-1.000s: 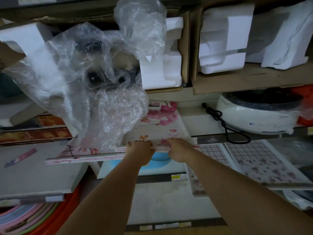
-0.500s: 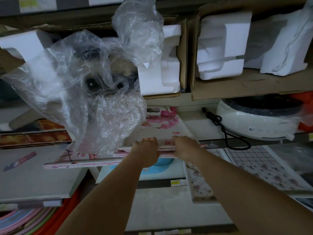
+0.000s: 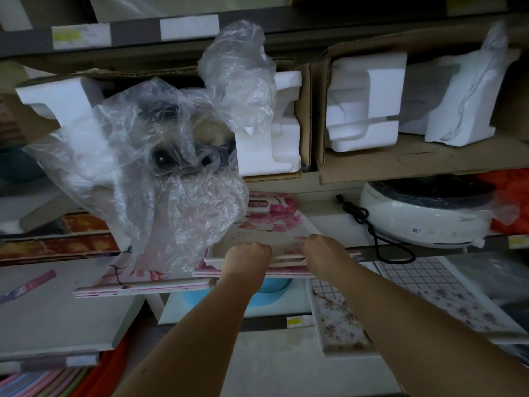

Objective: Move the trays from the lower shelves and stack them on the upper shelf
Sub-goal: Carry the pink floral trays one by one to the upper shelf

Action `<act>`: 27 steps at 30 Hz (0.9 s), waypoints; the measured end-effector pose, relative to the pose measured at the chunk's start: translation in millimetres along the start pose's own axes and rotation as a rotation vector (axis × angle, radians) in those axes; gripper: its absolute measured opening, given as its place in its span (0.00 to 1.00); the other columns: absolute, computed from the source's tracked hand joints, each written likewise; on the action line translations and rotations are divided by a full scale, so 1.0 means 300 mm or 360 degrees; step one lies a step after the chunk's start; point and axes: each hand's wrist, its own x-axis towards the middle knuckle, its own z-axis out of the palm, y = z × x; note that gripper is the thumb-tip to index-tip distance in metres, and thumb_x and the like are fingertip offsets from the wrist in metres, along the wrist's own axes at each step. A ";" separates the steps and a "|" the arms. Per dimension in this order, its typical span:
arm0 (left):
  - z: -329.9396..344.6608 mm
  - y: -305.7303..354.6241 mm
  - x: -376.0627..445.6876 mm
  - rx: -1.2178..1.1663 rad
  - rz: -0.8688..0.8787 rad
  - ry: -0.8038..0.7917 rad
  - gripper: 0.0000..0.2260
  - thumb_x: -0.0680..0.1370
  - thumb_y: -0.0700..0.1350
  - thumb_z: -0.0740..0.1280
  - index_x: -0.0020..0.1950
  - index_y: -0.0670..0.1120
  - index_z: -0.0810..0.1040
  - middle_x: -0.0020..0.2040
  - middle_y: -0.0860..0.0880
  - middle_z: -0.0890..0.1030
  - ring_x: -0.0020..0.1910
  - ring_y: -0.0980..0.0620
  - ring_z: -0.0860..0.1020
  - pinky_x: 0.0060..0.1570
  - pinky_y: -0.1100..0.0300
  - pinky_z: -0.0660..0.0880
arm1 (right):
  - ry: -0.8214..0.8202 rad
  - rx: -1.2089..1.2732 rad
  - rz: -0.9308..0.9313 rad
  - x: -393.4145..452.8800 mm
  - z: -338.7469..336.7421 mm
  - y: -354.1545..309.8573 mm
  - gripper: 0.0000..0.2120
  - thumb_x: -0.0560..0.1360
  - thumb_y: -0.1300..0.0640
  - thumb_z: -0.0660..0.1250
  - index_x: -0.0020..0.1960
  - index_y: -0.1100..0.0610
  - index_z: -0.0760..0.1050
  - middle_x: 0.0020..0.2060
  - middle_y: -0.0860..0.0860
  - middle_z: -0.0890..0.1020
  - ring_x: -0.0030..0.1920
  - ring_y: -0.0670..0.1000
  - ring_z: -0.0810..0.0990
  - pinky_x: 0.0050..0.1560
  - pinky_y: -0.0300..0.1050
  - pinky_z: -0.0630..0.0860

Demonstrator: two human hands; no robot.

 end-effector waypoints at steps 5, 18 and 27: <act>-0.014 -0.009 -0.031 0.0090 0.0016 0.0060 0.12 0.79 0.36 0.59 0.62 0.44 0.71 0.54 0.47 0.79 0.53 0.47 0.79 0.49 0.57 0.75 | 0.0011 -0.0050 0.0019 -0.023 -0.002 -0.011 0.16 0.78 0.69 0.57 0.62 0.65 0.75 0.59 0.60 0.78 0.58 0.58 0.78 0.55 0.46 0.73; -0.064 0.009 -0.150 -0.0045 0.0066 0.0241 0.14 0.77 0.32 0.59 0.60 0.44 0.70 0.54 0.47 0.80 0.52 0.46 0.79 0.44 0.58 0.71 | 0.0099 -0.0320 0.0110 -0.185 -0.073 -0.018 0.19 0.76 0.67 0.60 0.66 0.58 0.73 0.58 0.56 0.79 0.58 0.56 0.79 0.53 0.45 0.74; -0.121 0.048 -0.255 -0.0053 0.0203 0.0357 0.12 0.78 0.36 0.60 0.61 0.45 0.70 0.56 0.47 0.79 0.55 0.46 0.78 0.50 0.57 0.72 | 0.0083 -0.0356 0.0222 -0.383 -0.143 -0.040 0.16 0.77 0.66 0.59 0.63 0.59 0.73 0.58 0.56 0.78 0.59 0.56 0.77 0.54 0.46 0.73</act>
